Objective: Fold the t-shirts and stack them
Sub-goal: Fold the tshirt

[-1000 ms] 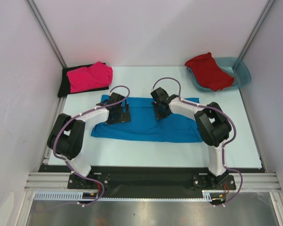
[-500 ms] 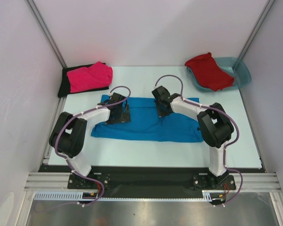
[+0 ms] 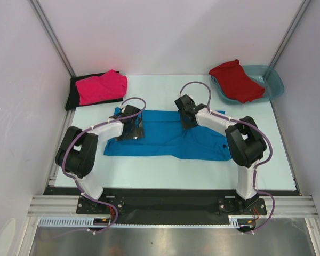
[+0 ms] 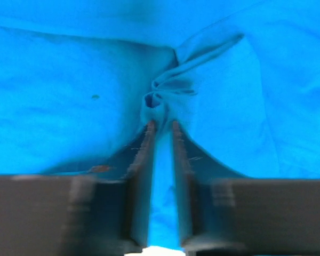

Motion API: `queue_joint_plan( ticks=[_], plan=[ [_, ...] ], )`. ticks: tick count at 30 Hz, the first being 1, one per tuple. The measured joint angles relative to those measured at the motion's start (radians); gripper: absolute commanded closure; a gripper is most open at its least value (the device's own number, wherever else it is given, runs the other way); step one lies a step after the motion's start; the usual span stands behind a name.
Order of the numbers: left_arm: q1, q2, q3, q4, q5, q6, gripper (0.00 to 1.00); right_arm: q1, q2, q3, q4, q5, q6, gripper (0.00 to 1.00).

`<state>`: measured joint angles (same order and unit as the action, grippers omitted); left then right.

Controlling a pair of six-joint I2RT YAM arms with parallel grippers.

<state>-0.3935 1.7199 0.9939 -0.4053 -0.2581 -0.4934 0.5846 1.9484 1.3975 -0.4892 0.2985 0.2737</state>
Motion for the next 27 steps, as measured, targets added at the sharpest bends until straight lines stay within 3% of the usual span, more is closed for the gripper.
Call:
queue_joint_plan(
  ticks=[2, 5, 9, 14, 21, 27],
  plan=[
    [0.000, 0.000, 0.006, -0.013, -0.032, 0.006, 0.00, 0.000, 0.015, 0.005, 0.000, -0.002, -0.009, 0.60],
    [0.006, 0.001, 0.017, -0.045, -0.098, 0.014, 0.00, -0.002, 0.032, 0.007, -0.003, -0.005, -0.013, 0.53],
    [0.025, -0.005, 0.018, -0.068, -0.141, 0.021, 0.00, -0.005, 0.028, 0.005, -0.007, 0.009, -0.012, 0.45],
    [0.047, -0.089, -0.005, -0.064, -0.147, 0.055, 0.00, -0.013, -0.068, -0.058, -0.010, 0.062, 0.005, 0.43],
    [0.052, -0.126, 0.089, 0.002, -0.002, 0.098, 0.00, -0.066, -0.235, -0.134, -0.013, 0.105, 0.066, 0.42],
    [0.049, 0.079, 0.325, 0.054, 0.189, 0.146, 0.00, -0.092, -0.250, -0.205, -0.019, 0.055, 0.140, 0.43]
  ],
)
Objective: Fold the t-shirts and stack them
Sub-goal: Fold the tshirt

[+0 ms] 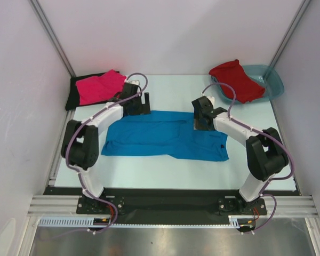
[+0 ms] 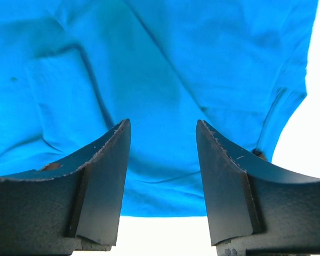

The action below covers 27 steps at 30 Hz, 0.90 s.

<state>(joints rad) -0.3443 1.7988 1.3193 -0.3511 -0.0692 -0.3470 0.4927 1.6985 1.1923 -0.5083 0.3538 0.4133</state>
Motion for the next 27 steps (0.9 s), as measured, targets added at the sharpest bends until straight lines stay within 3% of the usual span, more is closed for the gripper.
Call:
queue_joint_plan(
  ticks=[5, 10, 19, 27],
  plan=[
    [-0.001, 0.146, 0.076, 0.012, 0.102, 0.019, 0.00, -0.008, 0.009, -0.031, 0.003, -0.051, 0.040, 0.43],
    [-0.001, 0.257, 0.133, -0.024, 0.117, 0.032, 0.00, -0.022, 0.055, -0.031, 0.011, -0.096, 0.068, 0.45],
    [-0.003, 0.240, 0.111, -0.053, 0.078, 0.025, 0.00, -0.036, 0.158, 0.003, 0.003, -0.138, 0.101, 0.46],
    [-0.003, 0.090, -0.098, -0.052, 0.011, -0.021, 0.00, -0.056, 0.284, 0.188, -0.135, -0.164, 0.084, 0.46]
  ],
)
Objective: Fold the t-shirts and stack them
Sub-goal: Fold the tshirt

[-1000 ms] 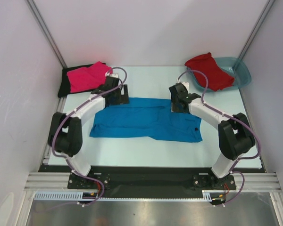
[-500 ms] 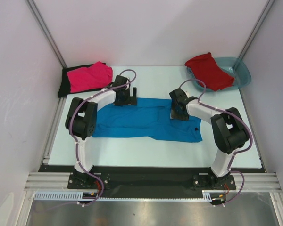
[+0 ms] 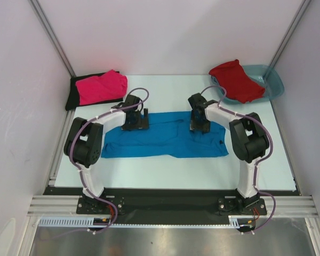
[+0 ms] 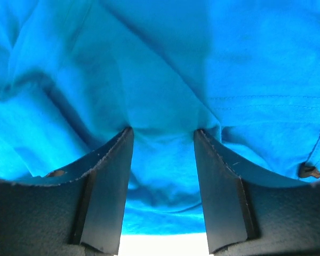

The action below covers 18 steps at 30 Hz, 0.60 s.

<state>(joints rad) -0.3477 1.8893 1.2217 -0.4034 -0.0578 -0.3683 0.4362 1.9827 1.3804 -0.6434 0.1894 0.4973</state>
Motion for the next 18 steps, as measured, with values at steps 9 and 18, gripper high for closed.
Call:
queue_joint_plan(
  ticks=[9, 18],
  plan=[
    [-0.014, -0.145, -0.196, 0.058, -0.014, -0.066, 0.00, -0.021, 0.211, 0.333, -0.153, -0.048, -0.060, 0.46],
    [-0.140, -0.319, -0.383, 0.068, 0.003, -0.162, 0.00, -0.040, 0.497, 0.837, -0.295, -0.120, -0.148, 0.44]
  ],
)
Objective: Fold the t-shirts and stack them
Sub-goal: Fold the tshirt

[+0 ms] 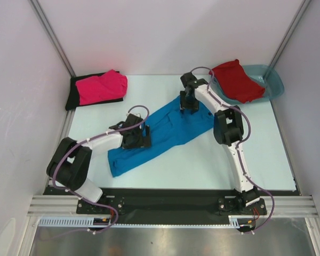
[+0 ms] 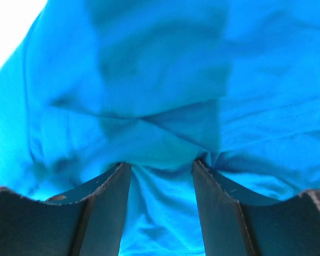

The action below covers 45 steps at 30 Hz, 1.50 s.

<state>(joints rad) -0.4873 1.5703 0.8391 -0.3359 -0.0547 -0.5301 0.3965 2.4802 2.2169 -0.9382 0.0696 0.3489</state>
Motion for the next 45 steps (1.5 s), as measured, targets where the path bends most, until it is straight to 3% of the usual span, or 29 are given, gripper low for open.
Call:
queue_joint_plan(
  ticks=[6, 12, 20, 23, 26, 31, 35, 39, 45],
  plan=[
    [-0.121, -0.037, -0.024, -0.033, 0.034, -0.076, 0.00, -0.011, 0.164, 0.296, -0.004, -0.087, -0.034, 0.34],
    [-0.249, -0.040, -0.022, -0.035, 0.134, -0.161, 0.00, -0.030, 0.194, 0.332, 0.076, -0.241, -0.066, 0.28],
    [-0.433, 0.015, 0.015, 0.084, 0.392, -0.285, 0.00, -0.074, 0.273, 0.409, 0.209, -0.492, -0.067, 0.25],
    [-0.465, 0.024, 0.080, 0.056, 0.393, -0.290, 0.00, -0.094, 0.281, 0.407, 0.247, -0.570, -0.062, 0.25],
    [-0.475, 0.005, 0.182, -0.069, 0.266, -0.272, 0.00, -0.108, 0.246, 0.333, 0.305, -0.577, -0.091, 0.25],
    [-0.439, -0.129, 0.345, -0.238, -0.027, -0.191, 0.00, -0.113, 0.051, 0.093, 0.325, -0.454, -0.162, 0.25],
    [-0.343, -0.219, 0.419, -0.209, -0.179, -0.077, 0.00, -0.120, -0.156, -0.092, 0.361, -0.352, -0.174, 0.24],
    [-0.189, -0.166, 0.486, -0.140, -0.160, 0.041, 0.00, -0.137, -0.345, -0.221, 0.403, -0.266, -0.150, 0.24],
    [0.025, 0.172, 0.614, 0.015, 0.098, 0.142, 0.00, -0.172, -0.470, -0.414, 0.459, -0.197, -0.080, 0.24]
  ],
)
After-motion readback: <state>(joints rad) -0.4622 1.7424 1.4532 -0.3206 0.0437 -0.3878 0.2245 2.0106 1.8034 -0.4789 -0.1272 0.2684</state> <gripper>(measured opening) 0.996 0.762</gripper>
